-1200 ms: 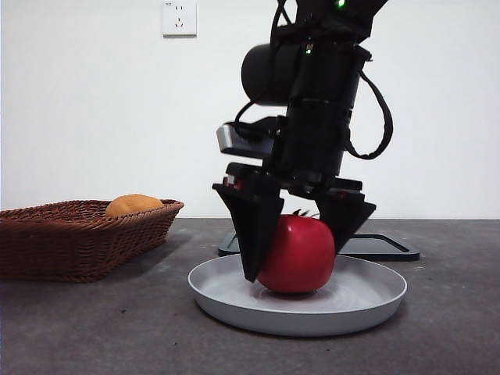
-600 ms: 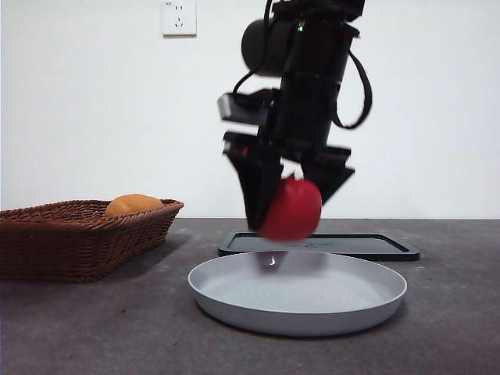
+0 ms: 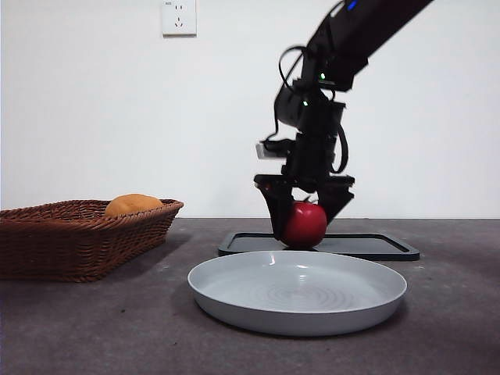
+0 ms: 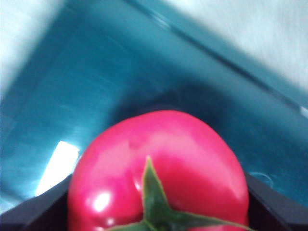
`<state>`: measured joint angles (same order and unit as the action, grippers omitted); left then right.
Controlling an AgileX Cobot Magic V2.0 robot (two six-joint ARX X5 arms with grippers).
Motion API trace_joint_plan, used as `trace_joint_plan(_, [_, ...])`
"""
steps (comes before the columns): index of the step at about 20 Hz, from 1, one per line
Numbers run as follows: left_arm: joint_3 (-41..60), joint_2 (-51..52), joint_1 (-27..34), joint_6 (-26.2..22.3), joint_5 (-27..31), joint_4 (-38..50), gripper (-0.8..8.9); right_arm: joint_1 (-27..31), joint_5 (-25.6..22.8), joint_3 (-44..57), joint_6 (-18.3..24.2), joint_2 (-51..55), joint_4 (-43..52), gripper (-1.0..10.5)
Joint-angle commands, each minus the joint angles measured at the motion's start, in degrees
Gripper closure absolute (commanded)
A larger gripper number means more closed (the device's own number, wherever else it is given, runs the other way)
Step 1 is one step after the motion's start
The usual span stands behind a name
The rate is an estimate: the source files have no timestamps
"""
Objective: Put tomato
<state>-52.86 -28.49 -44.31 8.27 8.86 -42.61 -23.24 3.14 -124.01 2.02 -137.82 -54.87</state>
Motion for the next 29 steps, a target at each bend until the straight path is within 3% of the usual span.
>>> trace_joint_plan(1, [-0.5, -0.2, -0.3, 0.0, 0.1, 0.6, 1.87, 0.4, -0.2, -1.7, 0.6, -2.3, -0.1, 6.4])
trace_joint_plan(3, [-0.5, -0.2, -0.3, 0.0, 0.1, 0.6, 1.87, 0.6, -0.2, -1.7, 0.6, -2.3, -0.8, 6.2])
trace_joint_plan(7, [-0.5, -0.2, -0.3, 0.0, 0.1, 0.6, 1.87, 0.6, -0.1, -3.3, -0.2, -2.3, -1.7, 2.6])
trace_joint_plan(10, [-0.5, -0.2, -0.3, 0.0, 0.1, 0.6, 1.87, 0.7, -0.2, -13.7, -1.6, -1.9, -9.1, 2.5])
trace_joint_plan(14, [-0.5, -0.2, -0.3, 0.0, 0.1, 0.6, 1.87, 0.7, -0.2, -33.1, -3.6, -0.7, -26.1, 2.5])
trace_joint_plan(17, [-0.5, -0.2, -0.3, 0.0, 0.1, 0.6, 1.87, -0.6, 1.6, -38.1, -9.7, 5.2, -26.7, 2.5])
trace_joint_plan(21, [-0.5, -0.2, -0.3, 0.0, 0.1, 0.6, 1.87, -4.6, -2.2, -33.4, -8.9, 17.2, -27.0, 2.5])
trace_joint_plan(24, [-0.5, -0.2, -0.3, 0.0, 0.1, 0.6, 1.87, -6.6, -7.8, -23.8, -8.5, 28.8, -27.0, 2.5])
trace_joint_plan(29, [-0.5, -0.2, -0.3, 0.0, 0.1, 0.6, 1.87, -7.1, -8.0, -1.7, -8.3, 49.8, -27.0, 2.5])
